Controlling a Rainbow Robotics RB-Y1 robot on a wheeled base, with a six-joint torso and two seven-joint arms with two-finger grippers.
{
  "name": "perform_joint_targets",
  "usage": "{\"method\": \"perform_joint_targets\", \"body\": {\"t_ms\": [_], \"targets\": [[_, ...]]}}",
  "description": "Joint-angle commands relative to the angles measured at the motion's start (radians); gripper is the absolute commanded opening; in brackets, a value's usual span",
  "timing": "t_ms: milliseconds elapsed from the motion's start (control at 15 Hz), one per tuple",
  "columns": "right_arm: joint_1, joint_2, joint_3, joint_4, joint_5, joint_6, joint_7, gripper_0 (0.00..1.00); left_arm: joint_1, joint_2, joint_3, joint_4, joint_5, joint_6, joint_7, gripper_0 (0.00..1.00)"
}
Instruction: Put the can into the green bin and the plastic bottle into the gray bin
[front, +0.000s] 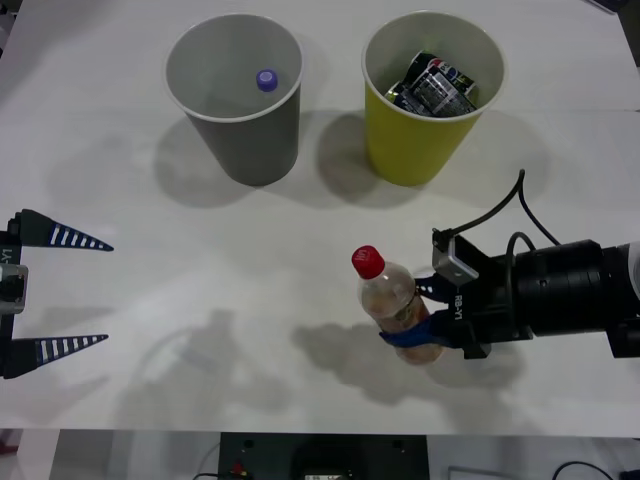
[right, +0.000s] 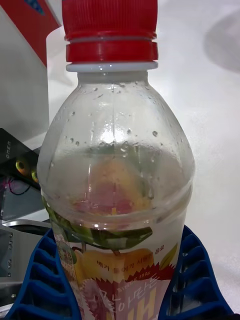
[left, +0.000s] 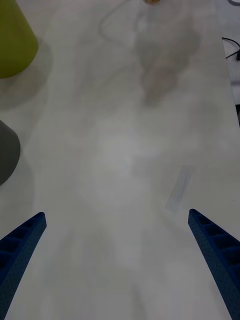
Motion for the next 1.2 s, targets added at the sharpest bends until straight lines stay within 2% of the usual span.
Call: {"method": "perform_joint_targets", "body": {"t_ms": [67,467,667,800,1200], "targets": [[-0.030,-0.017,0.004,-0.084,0.076,0.002,-0.204,0.00,0.000,0.000,0.000,0.000,0.000,0.000,0.000,0.98],[-0.201,-0.077,0.075,-0.158,0.116,0.001,-0.560,0.00,0.000,0.000,0.000,0.000,0.000,0.000,0.000,0.98],[-0.330,-0.117,0.133,-0.159,0.138,0.019,-0.687,0.00,0.000,0.000,0.000,0.000,0.000,0.000,0.000,0.98],[-0.407,-0.141,0.172,-0.147,0.134,0.038,-0.718,0.00,0.000,0.000,0.000,0.000,0.000,0.000,0.000,0.98],[-0.703,-0.164,0.267,0.014,0.023,0.041,-0.718,0.00,0.000,0.000,0.000,0.000,0.000,0.000,0.000,0.98]]}}
